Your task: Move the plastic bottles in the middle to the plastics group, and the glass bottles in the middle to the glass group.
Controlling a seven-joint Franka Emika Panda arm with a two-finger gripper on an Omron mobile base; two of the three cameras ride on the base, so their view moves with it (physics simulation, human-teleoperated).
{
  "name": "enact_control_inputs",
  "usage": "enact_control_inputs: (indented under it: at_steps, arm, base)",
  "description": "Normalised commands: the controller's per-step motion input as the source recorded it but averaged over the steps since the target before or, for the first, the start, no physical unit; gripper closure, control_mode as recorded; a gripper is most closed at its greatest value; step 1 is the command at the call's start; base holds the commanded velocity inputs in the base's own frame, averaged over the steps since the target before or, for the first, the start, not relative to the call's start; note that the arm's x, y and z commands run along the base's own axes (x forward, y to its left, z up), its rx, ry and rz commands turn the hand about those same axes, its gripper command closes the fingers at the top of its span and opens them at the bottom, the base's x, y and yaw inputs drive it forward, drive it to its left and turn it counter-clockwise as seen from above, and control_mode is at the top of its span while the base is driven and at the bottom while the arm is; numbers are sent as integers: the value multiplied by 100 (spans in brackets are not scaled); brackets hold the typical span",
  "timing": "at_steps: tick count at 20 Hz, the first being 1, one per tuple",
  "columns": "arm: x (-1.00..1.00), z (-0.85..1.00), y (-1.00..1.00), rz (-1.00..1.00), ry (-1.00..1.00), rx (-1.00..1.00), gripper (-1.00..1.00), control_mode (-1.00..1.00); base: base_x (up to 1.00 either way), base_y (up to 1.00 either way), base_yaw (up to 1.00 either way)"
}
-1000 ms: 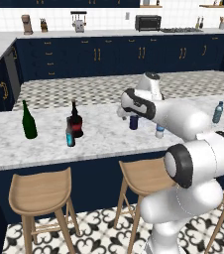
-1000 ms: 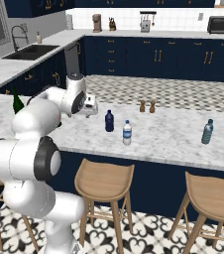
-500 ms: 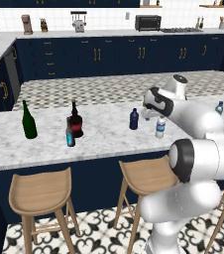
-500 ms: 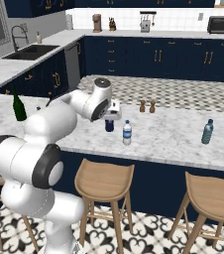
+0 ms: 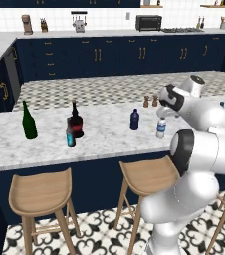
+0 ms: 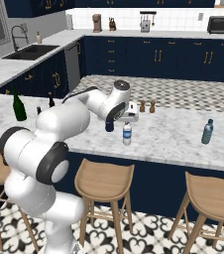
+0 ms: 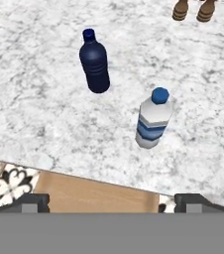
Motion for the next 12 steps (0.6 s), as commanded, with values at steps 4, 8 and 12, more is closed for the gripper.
enact_control_inputs:
  at_steps: [4, 8, 12]
  arm:
    - [29, -12, -26, -13, 0, 0, -100, -100]
    - [29, -24, -4, -14, 0, -3, -100, -100]
    - [29, -26, 0, -9, 0, -4, -100, -100]
  base:
    - [0, 0, 0]
    - [0, 0, 0]
    - [0, 0, 0]
